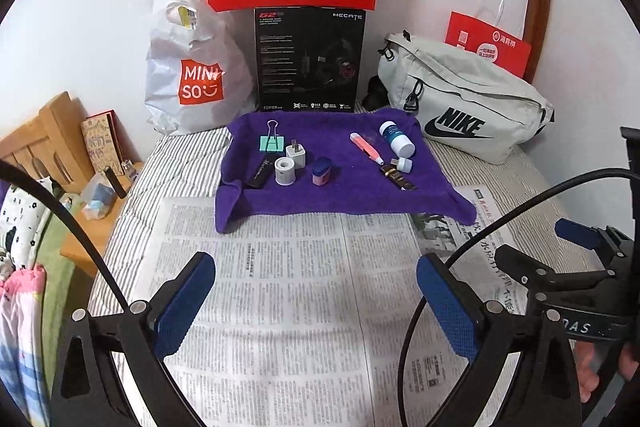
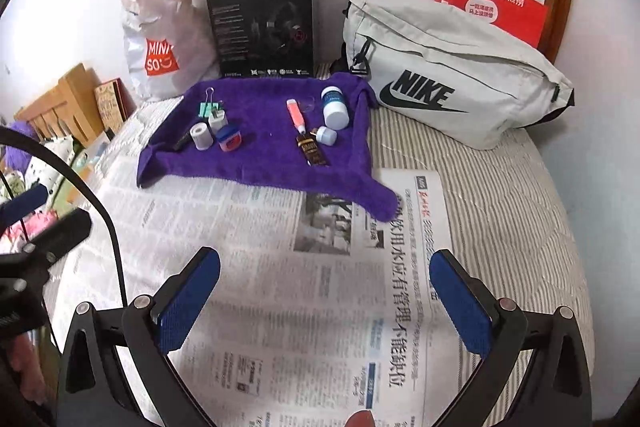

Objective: Organize rigid objects

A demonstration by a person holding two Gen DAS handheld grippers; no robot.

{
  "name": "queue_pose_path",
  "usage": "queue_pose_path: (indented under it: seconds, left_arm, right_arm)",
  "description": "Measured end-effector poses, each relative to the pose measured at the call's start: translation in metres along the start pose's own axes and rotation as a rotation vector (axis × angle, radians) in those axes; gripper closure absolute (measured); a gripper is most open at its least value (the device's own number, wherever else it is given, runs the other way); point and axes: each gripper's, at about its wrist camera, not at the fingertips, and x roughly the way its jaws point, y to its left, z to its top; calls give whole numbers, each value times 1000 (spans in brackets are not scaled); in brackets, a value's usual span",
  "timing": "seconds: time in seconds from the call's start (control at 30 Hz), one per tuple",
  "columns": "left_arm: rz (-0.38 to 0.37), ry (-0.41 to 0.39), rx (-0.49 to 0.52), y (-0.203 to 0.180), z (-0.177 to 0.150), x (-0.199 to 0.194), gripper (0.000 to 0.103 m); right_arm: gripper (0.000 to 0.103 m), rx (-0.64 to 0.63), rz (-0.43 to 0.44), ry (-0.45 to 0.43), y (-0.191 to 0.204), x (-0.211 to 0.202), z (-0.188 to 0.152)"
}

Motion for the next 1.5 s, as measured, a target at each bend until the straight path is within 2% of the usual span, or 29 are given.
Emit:
queue_pose_path:
  seconds: [0.23, 0.6, 0.9, 1.5]
  left_arm:
    - [8, 15, -37, 7, -8, 0, 1]
    - [31, 28, 4, -3, -12, 1, 1]
    - [16, 41, 0, -2, -14, 3, 1]
    - [43, 58, 1, 4, -14, 5, 1]
  right_arm:
    - [0, 1, 8, -12, -3, -7, -8]
    - [0, 24, -13, -26, -13, -16, -12]
    - [0, 27, -21, -35, -14, -21, -12]
    - [0, 17, -25, -35, -11, -21, -12]
